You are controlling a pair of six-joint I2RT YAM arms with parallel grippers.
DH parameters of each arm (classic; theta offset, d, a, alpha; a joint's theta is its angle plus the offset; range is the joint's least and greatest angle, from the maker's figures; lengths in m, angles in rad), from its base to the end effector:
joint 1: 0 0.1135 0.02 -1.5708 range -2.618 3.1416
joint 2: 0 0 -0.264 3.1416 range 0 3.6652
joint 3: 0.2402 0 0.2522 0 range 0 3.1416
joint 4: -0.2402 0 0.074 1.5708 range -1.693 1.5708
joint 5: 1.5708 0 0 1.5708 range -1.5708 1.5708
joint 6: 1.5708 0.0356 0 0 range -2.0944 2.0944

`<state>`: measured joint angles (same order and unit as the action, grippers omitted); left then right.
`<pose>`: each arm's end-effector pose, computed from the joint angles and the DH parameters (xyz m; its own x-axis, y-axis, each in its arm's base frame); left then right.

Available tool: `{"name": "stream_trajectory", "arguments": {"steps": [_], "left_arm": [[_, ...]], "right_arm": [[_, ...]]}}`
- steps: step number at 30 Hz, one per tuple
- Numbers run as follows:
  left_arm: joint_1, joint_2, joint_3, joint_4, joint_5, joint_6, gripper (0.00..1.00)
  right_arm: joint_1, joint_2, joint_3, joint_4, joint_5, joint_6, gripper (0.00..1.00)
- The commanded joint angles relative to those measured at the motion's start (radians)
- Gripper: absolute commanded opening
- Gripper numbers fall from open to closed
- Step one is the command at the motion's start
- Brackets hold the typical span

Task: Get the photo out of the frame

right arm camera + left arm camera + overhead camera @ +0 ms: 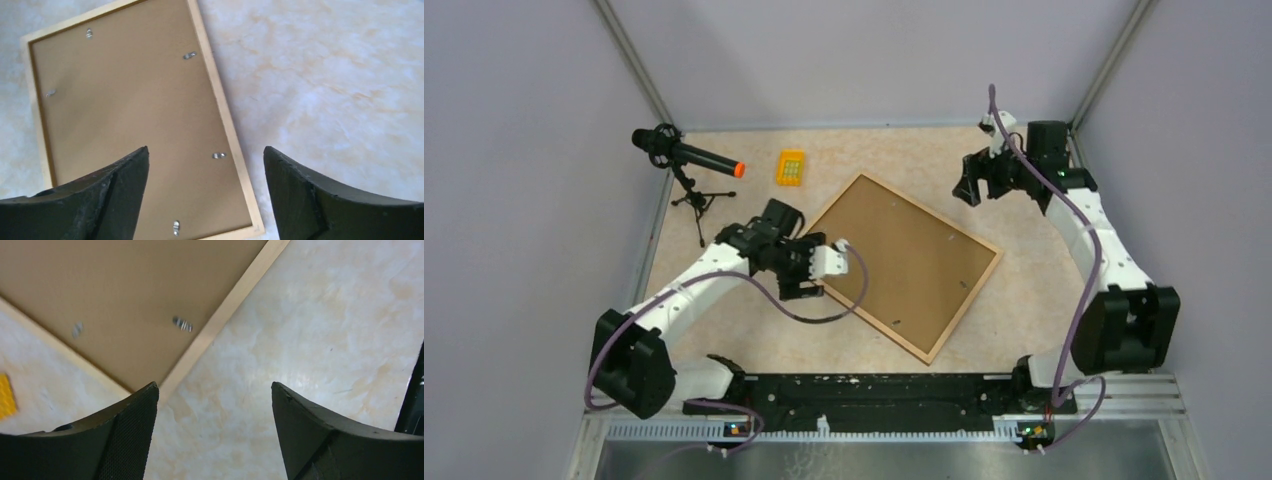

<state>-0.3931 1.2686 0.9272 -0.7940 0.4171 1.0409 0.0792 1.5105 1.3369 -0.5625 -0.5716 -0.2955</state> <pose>0.2137 -0.1042 0.2435 0.0151 0.8478 -0.5301 0.9795 0.0941 0.1783 0.3302 0.0455 0.3240 -0.5045 -0.2857 -0.8147 -0.6409 0.7563 0.1317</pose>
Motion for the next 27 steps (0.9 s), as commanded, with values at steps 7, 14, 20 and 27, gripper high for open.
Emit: {"name": "stream_trajectory", "arguments": {"steps": [7,14,20,27], "left_arm": [[-0.467,0.236,0.184,-0.007,-0.211,-0.043,0.79],[-0.640,0.359,0.186,0.050,-0.313,-0.028,0.70],[-0.710,0.426,0.174,0.102,-0.397,-0.068,0.62],[-0.767,0.505,0.159,0.151,-0.467,-0.104,0.49]], "right_arm": [[-0.026,-0.330,-0.144,0.136,0.213,0.192,0.99],[-0.105,-0.281,-0.140,-0.029,0.017,0.217,0.99],[-0.221,-0.261,-0.204,-0.116,-0.190,0.174,0.99],[-0.385,-0.187,-0.247,-0.171,-0.379,0.156,0.99]]}}
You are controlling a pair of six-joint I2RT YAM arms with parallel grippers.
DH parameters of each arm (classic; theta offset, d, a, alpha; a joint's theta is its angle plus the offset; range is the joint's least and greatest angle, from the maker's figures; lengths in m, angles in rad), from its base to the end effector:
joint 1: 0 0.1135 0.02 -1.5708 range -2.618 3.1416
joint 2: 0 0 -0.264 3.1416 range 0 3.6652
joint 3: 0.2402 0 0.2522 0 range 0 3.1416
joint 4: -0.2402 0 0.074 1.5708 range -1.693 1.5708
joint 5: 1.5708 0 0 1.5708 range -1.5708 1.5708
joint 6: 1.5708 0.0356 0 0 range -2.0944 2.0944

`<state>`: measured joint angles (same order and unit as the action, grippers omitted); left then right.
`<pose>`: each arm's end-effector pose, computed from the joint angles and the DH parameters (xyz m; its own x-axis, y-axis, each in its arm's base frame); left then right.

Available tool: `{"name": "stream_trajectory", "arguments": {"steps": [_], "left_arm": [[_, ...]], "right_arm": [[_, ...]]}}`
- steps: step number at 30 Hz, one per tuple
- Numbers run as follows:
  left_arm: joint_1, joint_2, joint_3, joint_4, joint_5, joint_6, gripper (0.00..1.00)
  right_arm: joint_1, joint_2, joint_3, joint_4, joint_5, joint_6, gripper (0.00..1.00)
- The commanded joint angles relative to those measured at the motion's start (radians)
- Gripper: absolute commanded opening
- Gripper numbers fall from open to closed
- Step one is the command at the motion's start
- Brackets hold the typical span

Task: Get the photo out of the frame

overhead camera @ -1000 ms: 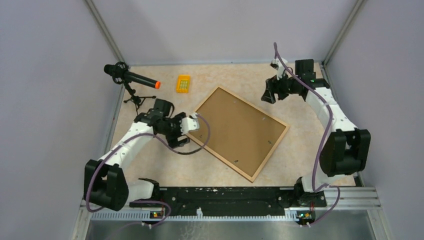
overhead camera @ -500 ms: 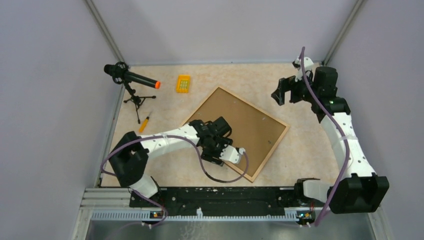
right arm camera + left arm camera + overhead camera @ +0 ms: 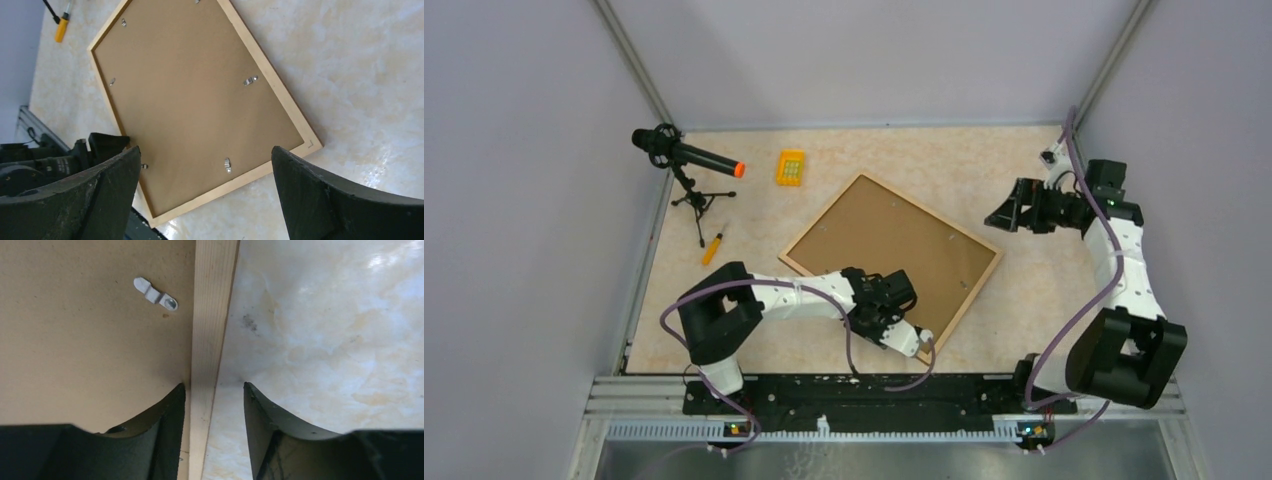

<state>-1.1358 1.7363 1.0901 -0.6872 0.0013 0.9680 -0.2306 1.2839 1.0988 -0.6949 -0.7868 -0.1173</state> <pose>0.1352 -0.2911 0.1678 0.5149 0.8466 -0.1344 0.8516 -0.4873 0.1930 0.2591 -0.0349 0.3042 -0.7127 0.0824 -0.6966 -0.3637 0.8057 0.4674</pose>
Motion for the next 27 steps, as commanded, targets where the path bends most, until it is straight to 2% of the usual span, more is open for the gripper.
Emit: {"name": "stream_trajectory", "arguments": {"steps": [1,5,9,11,14,21,27], "left_arm": [[-0.026,0.046,-0.004,0.049,-0.055,-0.034,0.47],[-0.029,0.064,0.000,0.068,-0.062,-0.050,0.29],[-0.016,0.070,0.033,0.099,-0.070,-0.091,0.07],[0.003,0.068,0.078,0.081,-0.031,-0.116,0.00],[0.036,0.051,0.148,0.067,0.041,-0.157,0.00],[0.115,0.020,0.258,0.133,0.067,-0.252,0.00],[0.133,0.007,0.272,0.197,0.077,-0.272,0.00]], "right_arm": [[-0.092,0.055,-0.013,-0.049,-0.185,-0.027,0.99],[-0.133,0.095,-0.041,-0.047,-0.250,-0.025,0.99],[-0.139,0.105,-0.068,0.000,-0.243,0.016,0.99],[-0.141,0.110,-0.078,0.009,-0.242,0.023,0.99],[-0.150,0.129,-0.081,0.011,-0.240,0.028,0.99],[-0.205,0.197,-0.100,0.054,-0.287,0.090,0.99],[-0.211,0.245,-0.157,0.132,-0.336,0.171,0.99]]}}
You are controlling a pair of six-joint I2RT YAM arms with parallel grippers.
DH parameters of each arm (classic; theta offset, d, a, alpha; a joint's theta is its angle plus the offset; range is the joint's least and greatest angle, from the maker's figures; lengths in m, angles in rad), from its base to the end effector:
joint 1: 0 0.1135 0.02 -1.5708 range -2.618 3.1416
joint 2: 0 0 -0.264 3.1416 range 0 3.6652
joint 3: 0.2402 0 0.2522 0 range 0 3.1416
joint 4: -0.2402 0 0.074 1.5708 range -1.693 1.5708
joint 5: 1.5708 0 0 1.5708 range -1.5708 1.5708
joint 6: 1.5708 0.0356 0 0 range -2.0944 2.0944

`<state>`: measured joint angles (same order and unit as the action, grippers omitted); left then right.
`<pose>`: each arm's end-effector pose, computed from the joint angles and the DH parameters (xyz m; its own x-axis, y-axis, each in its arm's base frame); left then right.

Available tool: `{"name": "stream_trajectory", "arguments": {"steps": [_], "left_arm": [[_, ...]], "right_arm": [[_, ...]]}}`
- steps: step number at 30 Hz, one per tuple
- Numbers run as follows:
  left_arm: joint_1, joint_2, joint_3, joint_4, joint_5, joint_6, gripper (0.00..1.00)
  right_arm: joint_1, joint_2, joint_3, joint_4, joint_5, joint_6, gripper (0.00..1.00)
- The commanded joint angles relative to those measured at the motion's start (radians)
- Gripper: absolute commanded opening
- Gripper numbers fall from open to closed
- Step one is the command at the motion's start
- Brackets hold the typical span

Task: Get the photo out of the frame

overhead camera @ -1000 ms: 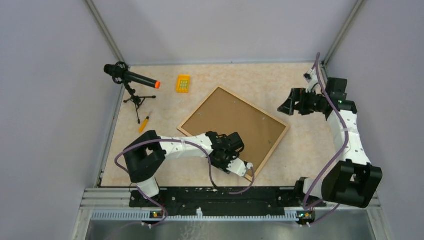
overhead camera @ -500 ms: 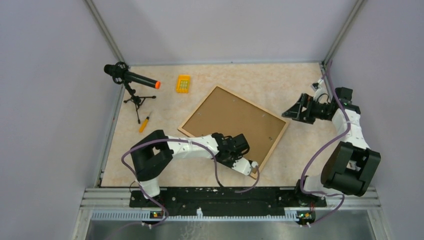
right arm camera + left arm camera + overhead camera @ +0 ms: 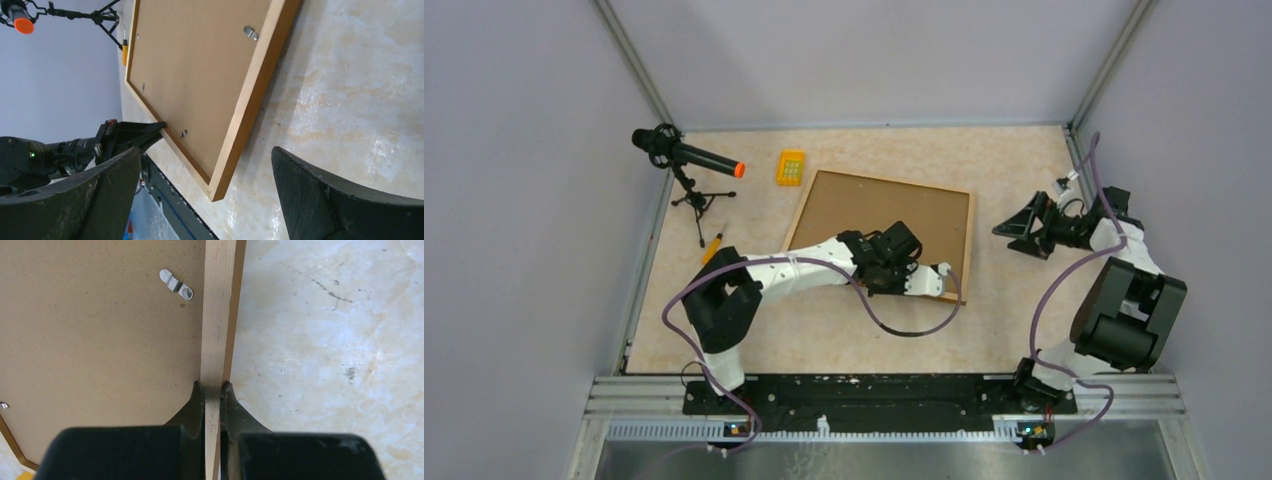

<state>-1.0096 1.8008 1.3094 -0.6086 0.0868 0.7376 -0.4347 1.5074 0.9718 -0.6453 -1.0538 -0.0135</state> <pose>0.1965 -0.3184 0.2103 0.2303 0.8926 -0.3877 0.9587 -0.1397 0.2479 0.2664 -0.0896 0.2188 -0.8376 0.3816 -0.3909 -0.1028 0.5927 0.7989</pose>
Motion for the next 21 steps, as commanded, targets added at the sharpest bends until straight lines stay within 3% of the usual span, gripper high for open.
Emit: {"name": "stream_trajectory", "arguments": {"steps": [1,6,16,21], "left_arm": [[0.009,-0.058,0.055,0.125,-0.007,-0.043,0.00],[0.014,-0.060,0.070,0.148,0.000,-0.048,0.00],[0.016,-0.074,0.093,0.149,0.019,-0.055,0.00],[0.016,-0.082,0.101,0.155,0.036,-0.064,0.00]], "right_arm": [[-0.008,0.036,-0.045,0.103,-0.074,0.089,0.99],[-0.004,0.114,-0.132,0.264,-0.155,0.234,0.96],[0.142,0.281,-0.081,0.194,-0.173,0.145,0.84],[0.207,0.401,-0.062,0.219,-0.309,0.145,0.78]]}}
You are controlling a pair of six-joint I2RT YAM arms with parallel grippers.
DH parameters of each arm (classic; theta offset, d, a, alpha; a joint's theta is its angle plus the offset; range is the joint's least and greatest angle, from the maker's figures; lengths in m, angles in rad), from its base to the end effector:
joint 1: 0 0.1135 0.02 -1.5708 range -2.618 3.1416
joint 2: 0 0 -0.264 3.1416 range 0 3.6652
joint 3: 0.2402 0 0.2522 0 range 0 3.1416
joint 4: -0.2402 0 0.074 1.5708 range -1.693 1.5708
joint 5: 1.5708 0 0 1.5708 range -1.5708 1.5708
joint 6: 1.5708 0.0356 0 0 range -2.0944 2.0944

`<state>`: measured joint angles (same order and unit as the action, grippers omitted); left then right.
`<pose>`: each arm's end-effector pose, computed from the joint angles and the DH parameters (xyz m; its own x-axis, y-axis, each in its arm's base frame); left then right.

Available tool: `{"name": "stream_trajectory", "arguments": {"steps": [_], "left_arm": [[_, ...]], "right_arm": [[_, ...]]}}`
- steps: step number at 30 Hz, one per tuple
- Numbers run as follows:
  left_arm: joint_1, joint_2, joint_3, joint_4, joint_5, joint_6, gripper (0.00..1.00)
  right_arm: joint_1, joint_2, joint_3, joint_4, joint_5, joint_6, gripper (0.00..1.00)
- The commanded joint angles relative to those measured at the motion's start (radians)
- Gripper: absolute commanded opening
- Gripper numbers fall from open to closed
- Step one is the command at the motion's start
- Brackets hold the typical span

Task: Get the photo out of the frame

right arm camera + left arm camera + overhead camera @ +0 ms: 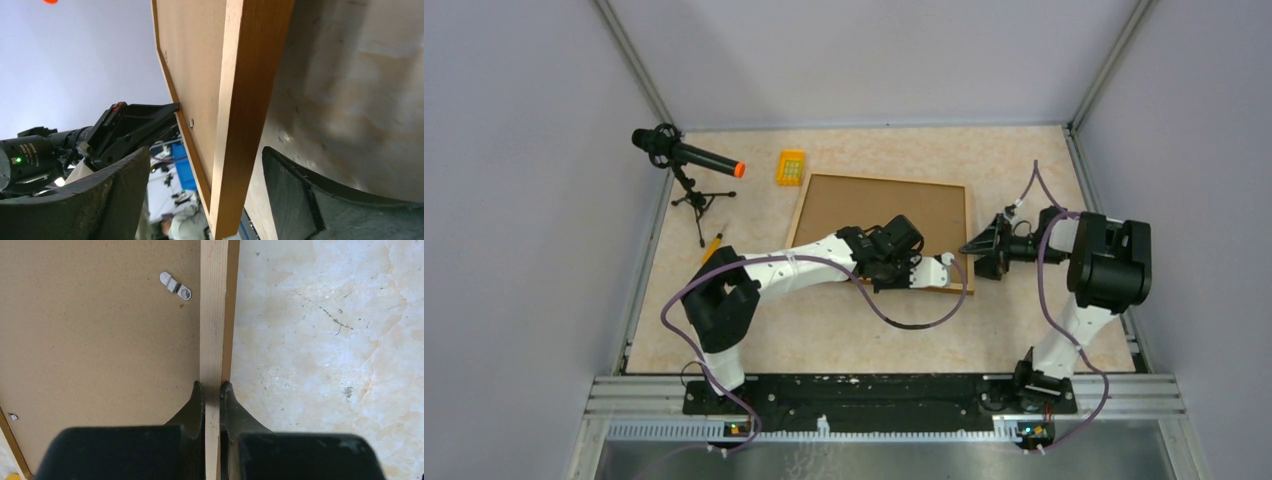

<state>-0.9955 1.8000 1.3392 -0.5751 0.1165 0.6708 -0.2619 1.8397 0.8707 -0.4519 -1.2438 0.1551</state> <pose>0.2043 -0.3226 0.2213 0.1714 0.8704 -0.4615 0.9690 -0.0644 0.2385 0.2898 -0.0428 0.1156 -0.9519 0.3065 -0.0029 0.0948 0.3032 0.9482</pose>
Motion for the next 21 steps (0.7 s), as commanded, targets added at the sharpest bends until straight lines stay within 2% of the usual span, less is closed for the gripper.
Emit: {"name": "stream_trajectory", "arguments": {"steps": [1,5,10,13,21], "left_arm": [[0.002,-0.080,0.073,0.120,0.010,0.002,0.00],[-0.001,-0.079,0.072,0.120,0.046,0.010,0.00],[-0.002,-0.073,0.071,0.116,0.086,0.020,0.00],[-0.003,-0.067,0.073,0.116,0.089,0.023,0.00],[-0.012,-0.061,0.065,0.115,0.085,0.042,0.00]], "right_arm": [[0.046,0.088,0.044,0.024,-0.120,-0.023,0.75],[0.095,0.136,0.062,0.027,-0.123,-0.012,0.65],[0.143,0.166,0.057,0.103,-0.156,0.057,0.61],[0.152,0.187,0.056,0.111,-0.164,0.063,0.58],[0.154,0.210,0.051,0.096,-0.169,0.055,0.40]]}}
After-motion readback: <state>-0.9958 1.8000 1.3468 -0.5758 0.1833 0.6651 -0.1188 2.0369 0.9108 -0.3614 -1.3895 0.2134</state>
